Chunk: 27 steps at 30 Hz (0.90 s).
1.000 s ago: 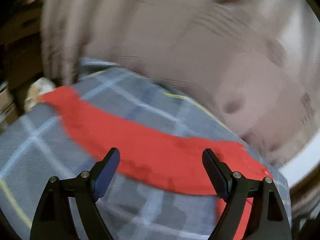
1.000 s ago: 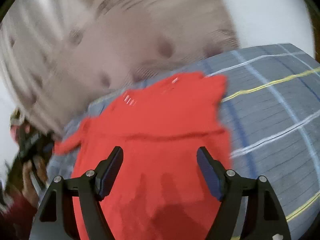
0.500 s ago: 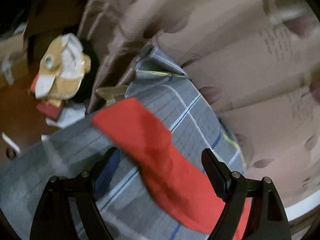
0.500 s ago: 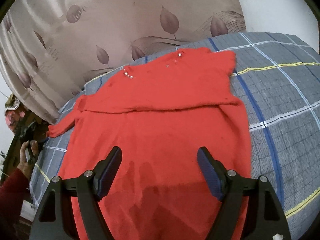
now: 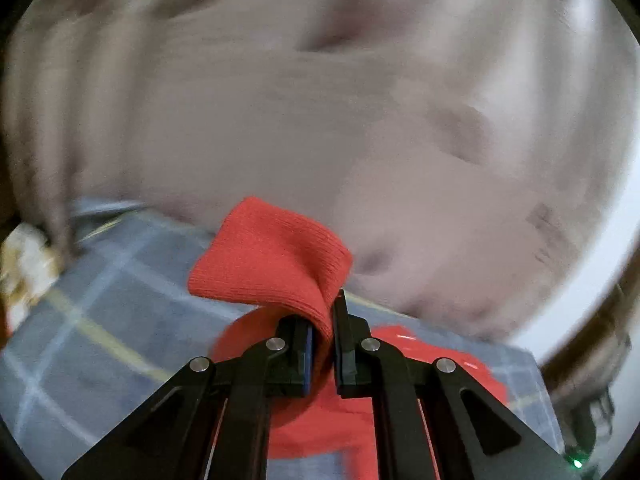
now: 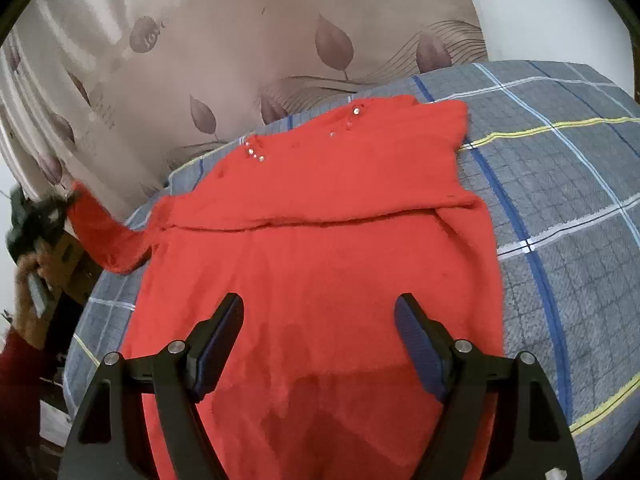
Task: Fold small clothes
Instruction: 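Fold the held sleeve across the sweater body with the left gripper, release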
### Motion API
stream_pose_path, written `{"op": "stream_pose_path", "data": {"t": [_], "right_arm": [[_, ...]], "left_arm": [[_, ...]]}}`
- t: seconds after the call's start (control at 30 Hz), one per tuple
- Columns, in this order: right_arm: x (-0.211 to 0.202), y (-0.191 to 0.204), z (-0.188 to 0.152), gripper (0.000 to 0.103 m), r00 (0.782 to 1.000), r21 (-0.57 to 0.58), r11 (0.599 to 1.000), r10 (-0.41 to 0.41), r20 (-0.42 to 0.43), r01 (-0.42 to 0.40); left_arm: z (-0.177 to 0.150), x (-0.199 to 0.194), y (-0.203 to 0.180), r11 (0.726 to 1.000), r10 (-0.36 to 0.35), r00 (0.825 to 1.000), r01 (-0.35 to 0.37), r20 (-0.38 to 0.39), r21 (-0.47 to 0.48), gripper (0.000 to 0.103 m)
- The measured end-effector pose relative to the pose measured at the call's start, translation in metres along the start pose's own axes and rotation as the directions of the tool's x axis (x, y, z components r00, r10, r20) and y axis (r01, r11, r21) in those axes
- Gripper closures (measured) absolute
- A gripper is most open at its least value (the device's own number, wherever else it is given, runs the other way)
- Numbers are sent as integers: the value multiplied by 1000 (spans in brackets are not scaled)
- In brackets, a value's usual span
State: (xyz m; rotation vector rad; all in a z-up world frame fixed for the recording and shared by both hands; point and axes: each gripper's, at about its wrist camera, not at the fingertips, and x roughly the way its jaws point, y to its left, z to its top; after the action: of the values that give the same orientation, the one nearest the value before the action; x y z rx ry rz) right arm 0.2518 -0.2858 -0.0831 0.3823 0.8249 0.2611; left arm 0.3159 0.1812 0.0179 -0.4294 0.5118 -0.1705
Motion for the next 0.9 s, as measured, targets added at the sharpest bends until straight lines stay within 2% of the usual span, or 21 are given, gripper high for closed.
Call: {"op": "stream_pose_path", "data": {"t": [0.07,0.17,0.27,0.33,0.4,0.47,0.5,0.53,0.6,0.63,0.7,0.77,0.83,0.9], "right_arm": [[-4,-3,0,27,1000,17,1000,15,16,-15],[-8,-9,-1,26,999,46,998,41,35,-43],[-9,-14,-1,26,997,68,995,67,42,-70],[-9,-17,0,26,996,77,993,83,45,-86],[-9,-19,0,26,994,87,991,101,49,-105],[-10,-22,0,25,992,98,988,116,51,-121],[-10,-23,0,24,991,101,987,123,52,-127],[-10,-24,0,24,990,107,985,131,56,-136],[-11,-28,0,24,987,124,980,149,61,-155],[-12,-29,0,24,986,130,978,154,64,-161],[-12,-32,0,24,985,144,976,157,67,-165],[-14,-29,1,23,986,135,977,156,64,-164],[-16,-21,7,22,987,89,984,153,56,-157],[-17,-10,21,22,988,27,989,147,55,-149]], "left_arm": [[-8,18,-54,995,-75,997,77,-35,67,95],[-36,54,-127,975,-159,982,173,-106,140,95],[-78,96,-180,956,-192,964,226,-183,188,95],[-115,130,-207,939,-187,945,252,-268,234,93],[-144,152,-220,923,-190,926,282,-326,261,82],[-167,166,-229,915,-165,917,279,-362,291,63],[-177,168,-233,909,-148,918,272,-367,314,42],[-183,165,-237,903,-140,926,265,-349,339,30],[-184,150,-234,901,-139,953,234,-269,365,22],[-180,143,-231,907,-145,958,228,-246,355,14],[-166,125,-217,927,-153,968,210,-197,312,6],[-152,107,-196,942,-151,977,189,-151,278,5],[-146,92,-171,957,-118,985,147,-127,251,4],[-148,93,-143,969,-65,988,97,-143,227,4]]}}
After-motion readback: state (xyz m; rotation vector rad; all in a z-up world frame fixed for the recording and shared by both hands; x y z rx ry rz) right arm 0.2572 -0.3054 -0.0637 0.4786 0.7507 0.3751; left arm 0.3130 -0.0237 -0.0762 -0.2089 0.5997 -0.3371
